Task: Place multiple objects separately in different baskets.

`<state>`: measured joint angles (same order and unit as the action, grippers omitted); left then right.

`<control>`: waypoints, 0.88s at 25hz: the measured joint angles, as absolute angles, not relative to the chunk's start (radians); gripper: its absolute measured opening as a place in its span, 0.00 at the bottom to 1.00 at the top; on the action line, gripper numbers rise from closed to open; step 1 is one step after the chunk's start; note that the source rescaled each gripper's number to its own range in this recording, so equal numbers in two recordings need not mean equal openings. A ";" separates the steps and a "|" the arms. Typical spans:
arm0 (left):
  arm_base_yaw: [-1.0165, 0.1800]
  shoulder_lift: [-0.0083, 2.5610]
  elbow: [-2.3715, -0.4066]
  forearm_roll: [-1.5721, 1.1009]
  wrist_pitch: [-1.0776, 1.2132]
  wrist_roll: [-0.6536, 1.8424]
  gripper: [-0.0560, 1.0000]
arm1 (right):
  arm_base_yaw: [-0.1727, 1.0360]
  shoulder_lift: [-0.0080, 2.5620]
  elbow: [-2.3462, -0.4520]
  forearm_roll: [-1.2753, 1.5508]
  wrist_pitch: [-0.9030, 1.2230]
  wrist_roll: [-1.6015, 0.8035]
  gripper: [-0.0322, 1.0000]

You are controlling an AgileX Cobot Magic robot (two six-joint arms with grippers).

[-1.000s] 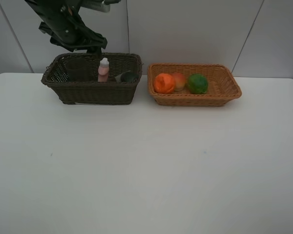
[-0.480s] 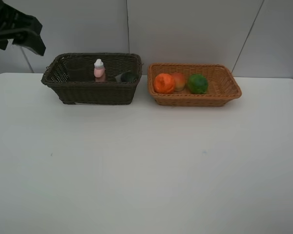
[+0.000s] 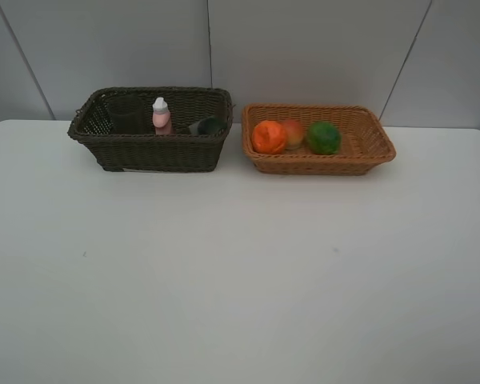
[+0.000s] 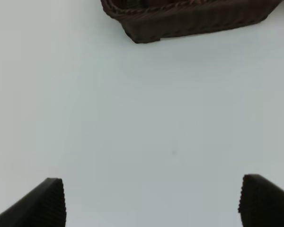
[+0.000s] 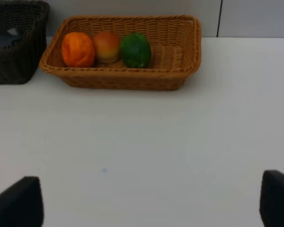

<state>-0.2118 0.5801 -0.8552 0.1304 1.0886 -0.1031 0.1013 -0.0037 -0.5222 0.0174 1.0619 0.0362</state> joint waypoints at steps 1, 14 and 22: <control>-0.212 0.522 -0.836 0.128 1.112 -0.100 0.95 | 0.101 -0.004 -0.522 0.017 1.062 0.036 0.98; -0.212 0.004 -0.611 0.117 1.193 -0.094 0.95 | 0.101 -0.004 -0.522 0.017 1.062 0.036 0.98; -0.212 -0.007 -0.543 0.072 1.151 -0.093 0.95 | 0.101 -0.004 -0.522 0.017 1.062 0.036 0.98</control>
